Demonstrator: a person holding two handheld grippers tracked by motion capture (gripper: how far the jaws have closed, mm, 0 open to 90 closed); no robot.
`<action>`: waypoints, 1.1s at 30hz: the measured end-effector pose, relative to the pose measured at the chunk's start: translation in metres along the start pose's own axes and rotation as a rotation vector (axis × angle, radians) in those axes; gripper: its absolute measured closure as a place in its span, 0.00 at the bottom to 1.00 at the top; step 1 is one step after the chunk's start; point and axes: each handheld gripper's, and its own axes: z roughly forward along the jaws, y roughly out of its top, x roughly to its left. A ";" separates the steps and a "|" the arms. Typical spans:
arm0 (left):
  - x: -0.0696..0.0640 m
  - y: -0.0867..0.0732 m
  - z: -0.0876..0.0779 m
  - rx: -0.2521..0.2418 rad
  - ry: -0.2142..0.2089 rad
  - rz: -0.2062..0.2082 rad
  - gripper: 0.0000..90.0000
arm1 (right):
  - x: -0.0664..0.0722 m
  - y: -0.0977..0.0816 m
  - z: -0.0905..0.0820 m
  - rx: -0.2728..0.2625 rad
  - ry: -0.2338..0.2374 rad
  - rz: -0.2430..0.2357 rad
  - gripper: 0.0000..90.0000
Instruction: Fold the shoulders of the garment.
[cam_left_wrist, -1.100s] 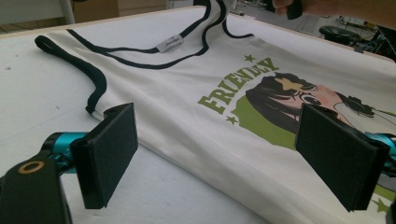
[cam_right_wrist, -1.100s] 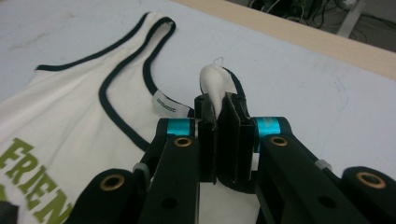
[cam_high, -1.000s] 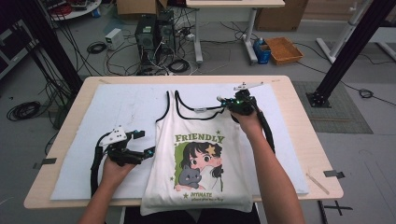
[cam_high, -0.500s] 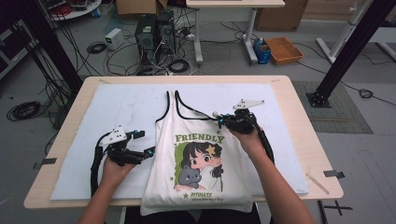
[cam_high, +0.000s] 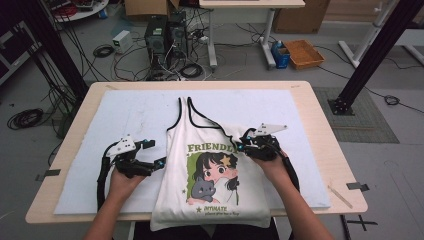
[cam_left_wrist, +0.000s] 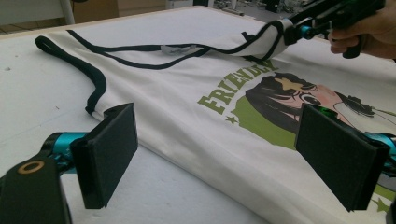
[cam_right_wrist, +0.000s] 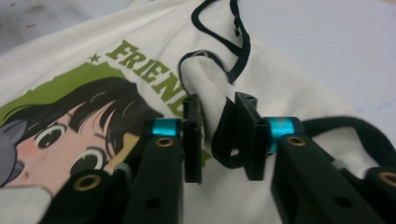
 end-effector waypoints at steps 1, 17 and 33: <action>0.000 0.000 0.000 0.001 0.001 0.000 0.15 | 0.001 -0.002 -0.003 -0.001 0.002 0.002 0.75; -0.002 0.000 0.000 0.006 0.008 0.019 0.15 | 0.014 -0.002 -0.001 -0.026 0.020 -0.028 0.54; -0.001 0.000 0.000 0.007 0.006 0.015 0.15 | 0.015 -0.016 0.000 0.051 0.082 -0.019 0.97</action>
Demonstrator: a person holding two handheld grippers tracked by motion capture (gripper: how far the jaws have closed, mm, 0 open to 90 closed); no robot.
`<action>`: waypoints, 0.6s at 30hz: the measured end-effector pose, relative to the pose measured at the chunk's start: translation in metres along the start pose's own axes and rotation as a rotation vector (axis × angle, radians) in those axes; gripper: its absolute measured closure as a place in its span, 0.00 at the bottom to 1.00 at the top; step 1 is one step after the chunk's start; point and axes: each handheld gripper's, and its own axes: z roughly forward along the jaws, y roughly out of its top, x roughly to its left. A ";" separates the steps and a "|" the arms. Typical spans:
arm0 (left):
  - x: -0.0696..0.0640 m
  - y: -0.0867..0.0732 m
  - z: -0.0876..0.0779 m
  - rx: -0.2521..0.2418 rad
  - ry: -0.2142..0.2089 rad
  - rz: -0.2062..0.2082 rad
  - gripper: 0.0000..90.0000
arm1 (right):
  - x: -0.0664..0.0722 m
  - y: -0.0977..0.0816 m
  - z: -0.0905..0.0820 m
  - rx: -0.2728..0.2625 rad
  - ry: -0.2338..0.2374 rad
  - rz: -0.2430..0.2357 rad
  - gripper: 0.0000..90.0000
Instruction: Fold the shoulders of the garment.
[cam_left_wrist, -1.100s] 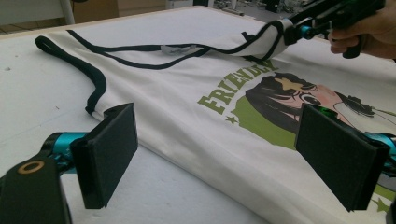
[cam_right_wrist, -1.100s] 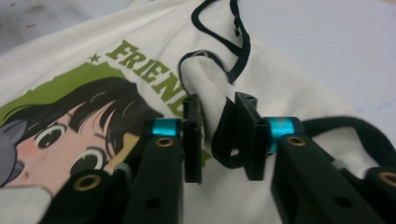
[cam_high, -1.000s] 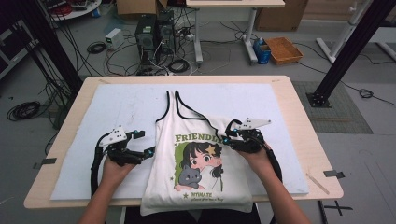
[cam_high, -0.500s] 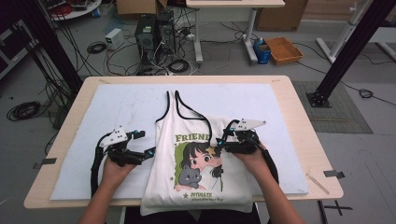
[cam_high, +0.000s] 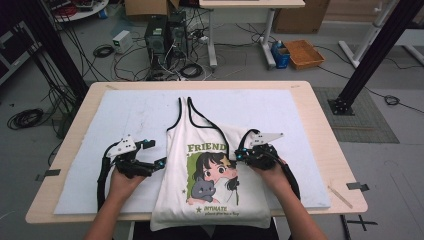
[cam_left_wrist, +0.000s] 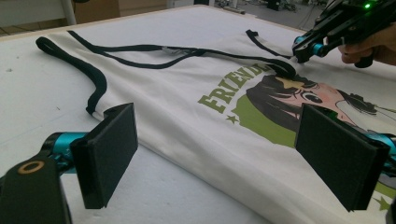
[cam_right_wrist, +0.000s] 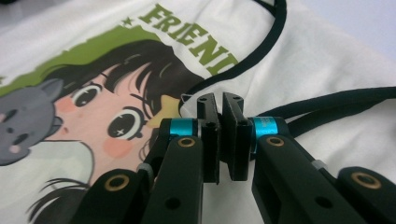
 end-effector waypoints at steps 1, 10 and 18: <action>0.000 0.000 0.000 0.000 0.001 -0.003 0.15 | 0.001 0.000 -0.003 -0.014 0.002 -0.003 0.97; 0.000 0.000 0.000 -0.003 0.001 -0.007 0.15 | 0.008 -0.010 -0.016 -0.006 -0.020 -0.019 0.96; 0.001 0.000 0.000 -0.007 -0.002 -0.016 0.15 | 0.009 -0.017 -0.011 0.018 -0.046 0.026 0.62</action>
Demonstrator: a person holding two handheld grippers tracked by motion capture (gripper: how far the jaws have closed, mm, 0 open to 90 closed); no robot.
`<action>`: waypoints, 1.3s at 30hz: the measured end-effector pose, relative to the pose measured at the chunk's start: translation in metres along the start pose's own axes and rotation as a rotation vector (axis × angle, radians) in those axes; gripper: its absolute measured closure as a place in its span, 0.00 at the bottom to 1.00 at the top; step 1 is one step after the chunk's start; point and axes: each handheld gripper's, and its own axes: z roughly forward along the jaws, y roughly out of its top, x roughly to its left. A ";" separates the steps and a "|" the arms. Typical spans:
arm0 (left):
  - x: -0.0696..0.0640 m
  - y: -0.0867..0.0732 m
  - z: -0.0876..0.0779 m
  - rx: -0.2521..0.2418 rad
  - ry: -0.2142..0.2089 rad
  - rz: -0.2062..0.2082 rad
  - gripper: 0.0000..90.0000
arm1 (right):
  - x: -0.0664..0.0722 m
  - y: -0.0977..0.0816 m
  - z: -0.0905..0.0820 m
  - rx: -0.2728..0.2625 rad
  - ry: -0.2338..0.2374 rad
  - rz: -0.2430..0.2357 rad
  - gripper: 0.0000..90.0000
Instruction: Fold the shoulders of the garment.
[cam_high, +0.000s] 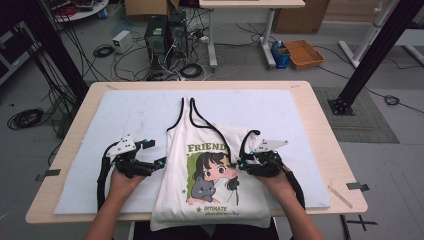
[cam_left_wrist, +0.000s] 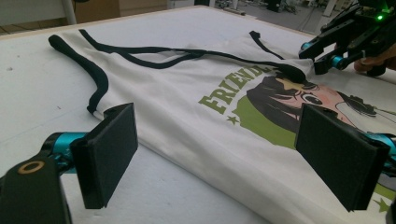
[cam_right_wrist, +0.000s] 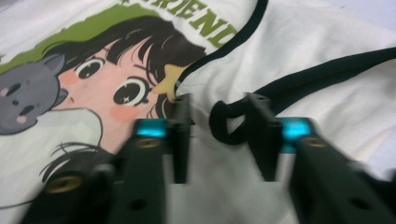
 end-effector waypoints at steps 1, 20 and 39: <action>0.000 0.000 0.000 0.000 -0.001 0.000 0.15 | -0.001 0.001 -0.003 -0.021 -0.004 0.007 0.57; 0.001 0.000 -0.001 -0.004 0.001 -0.011 0.15 | -0.033 -0.015 -0.033 -0.220 -0.055 0.127 0.24; 0.020 0.036 0.027 -0.014 0.026 -0.094 0.14 | -0.036 -0.023 -0.034 -0.257 -0.038 0.153 0.23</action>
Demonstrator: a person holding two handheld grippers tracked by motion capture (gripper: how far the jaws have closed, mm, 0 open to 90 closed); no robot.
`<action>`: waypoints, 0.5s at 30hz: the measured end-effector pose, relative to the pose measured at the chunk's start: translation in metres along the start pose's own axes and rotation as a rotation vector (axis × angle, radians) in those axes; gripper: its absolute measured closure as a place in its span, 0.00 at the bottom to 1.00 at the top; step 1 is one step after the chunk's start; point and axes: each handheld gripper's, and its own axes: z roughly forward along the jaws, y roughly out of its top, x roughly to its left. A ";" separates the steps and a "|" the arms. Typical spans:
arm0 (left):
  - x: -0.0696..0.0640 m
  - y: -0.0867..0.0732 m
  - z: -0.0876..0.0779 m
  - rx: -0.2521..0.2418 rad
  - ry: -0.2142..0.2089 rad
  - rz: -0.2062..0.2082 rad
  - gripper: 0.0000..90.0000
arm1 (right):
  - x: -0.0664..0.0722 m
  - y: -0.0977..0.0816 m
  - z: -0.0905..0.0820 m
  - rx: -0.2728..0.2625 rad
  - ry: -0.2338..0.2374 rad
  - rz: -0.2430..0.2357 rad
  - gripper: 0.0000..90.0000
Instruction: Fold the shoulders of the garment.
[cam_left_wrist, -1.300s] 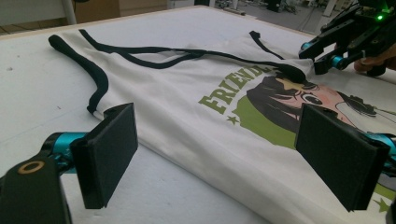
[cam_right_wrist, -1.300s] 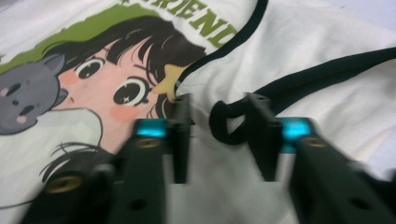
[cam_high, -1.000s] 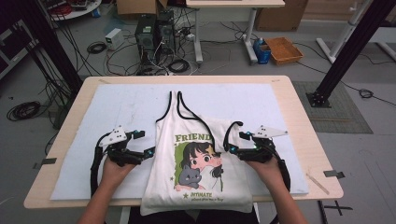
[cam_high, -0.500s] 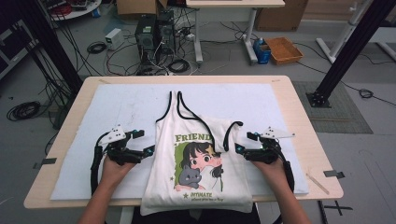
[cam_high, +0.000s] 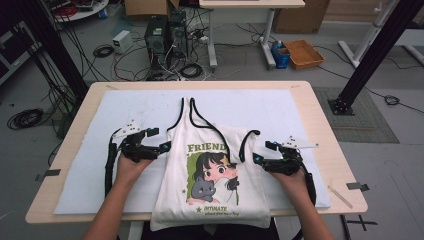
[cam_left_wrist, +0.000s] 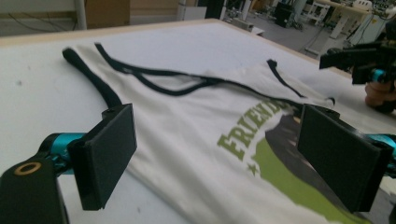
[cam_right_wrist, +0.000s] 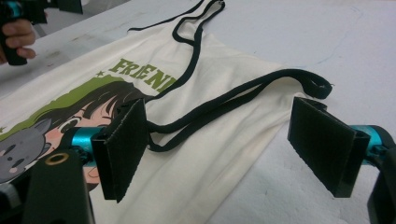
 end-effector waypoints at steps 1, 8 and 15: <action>0.001 0.005 0.003 0.011 0.000 0.005 0.14 | 0.000 0.000 0.000 0.002 0.000 0.000 0.23; 0.011 0.033 0.023 0.038 0.000 0.015 0.14 | 0.001 0.000 0.001 0.011 0.006 -0.008 0.23; 0.016 0.050 0.043 0.010 -0.001 -0.012 0.14 | 0.003 0.000 0.001 0.011 -0.008 -0.030 0.23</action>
